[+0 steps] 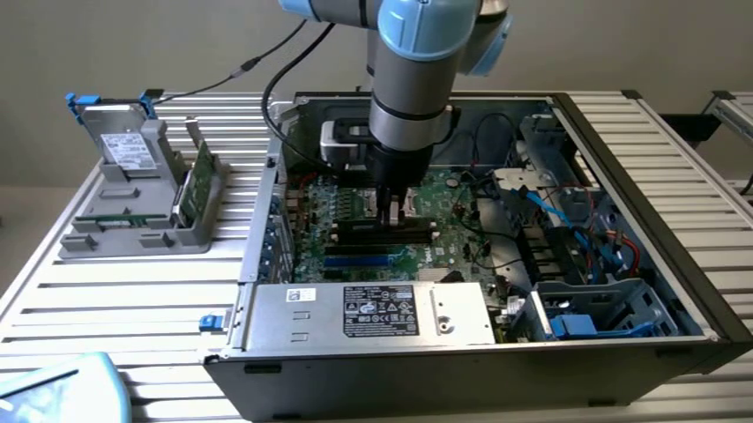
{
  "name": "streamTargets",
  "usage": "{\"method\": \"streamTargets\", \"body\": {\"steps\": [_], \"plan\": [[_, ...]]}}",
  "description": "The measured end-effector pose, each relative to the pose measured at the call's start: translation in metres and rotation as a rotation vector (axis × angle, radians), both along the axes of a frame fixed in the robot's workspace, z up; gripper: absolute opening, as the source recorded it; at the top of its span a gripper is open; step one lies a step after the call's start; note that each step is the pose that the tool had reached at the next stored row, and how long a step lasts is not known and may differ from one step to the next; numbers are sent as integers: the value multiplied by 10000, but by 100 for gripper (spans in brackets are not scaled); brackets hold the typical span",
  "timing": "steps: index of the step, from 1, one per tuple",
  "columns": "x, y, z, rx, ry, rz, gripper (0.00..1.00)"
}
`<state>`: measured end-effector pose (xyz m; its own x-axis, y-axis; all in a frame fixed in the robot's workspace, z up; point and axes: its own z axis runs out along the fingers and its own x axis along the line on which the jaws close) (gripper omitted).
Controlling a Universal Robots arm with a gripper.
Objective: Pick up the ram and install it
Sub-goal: 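Insert the ram into the slot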
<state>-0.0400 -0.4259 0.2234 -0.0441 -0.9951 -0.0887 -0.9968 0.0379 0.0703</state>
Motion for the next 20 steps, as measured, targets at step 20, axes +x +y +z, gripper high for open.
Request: {"method": "streamTargets", "body": {"steps": [20], "plan": [[44, 16, 0, -418, 168, -84, 15]]}}
